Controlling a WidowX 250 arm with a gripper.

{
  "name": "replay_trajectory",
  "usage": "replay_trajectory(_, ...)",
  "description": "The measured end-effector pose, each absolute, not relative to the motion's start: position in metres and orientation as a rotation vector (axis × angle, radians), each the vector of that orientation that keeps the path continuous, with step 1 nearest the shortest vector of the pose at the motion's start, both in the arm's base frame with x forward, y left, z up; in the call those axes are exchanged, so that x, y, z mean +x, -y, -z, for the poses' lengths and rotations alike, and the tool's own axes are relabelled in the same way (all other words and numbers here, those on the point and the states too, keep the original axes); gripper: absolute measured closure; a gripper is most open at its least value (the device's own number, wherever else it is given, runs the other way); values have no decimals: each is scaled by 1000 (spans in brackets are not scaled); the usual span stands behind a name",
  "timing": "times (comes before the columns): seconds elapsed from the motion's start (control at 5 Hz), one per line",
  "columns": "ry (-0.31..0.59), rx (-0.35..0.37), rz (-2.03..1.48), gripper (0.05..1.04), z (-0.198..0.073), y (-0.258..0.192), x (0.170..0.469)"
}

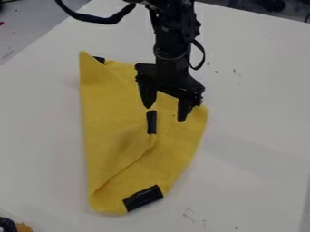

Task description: Fold the cloth from top right to bottom left

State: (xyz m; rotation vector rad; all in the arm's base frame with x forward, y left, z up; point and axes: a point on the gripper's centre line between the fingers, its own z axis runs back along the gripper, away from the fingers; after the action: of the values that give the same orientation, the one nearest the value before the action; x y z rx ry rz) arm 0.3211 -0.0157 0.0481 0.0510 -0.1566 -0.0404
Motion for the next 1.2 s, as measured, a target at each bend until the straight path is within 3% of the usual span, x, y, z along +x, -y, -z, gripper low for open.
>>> replay_trajectory(0.2,127,50,41,82,-39,16,319)
replay_trajectory(0.6,112,41,60,82,-38,20,352)
replay_trajectory(1.0,145,21,130,82,-38,27,396)
replay_trajectory(1.2,169,-6,100,82,-35,21,403)
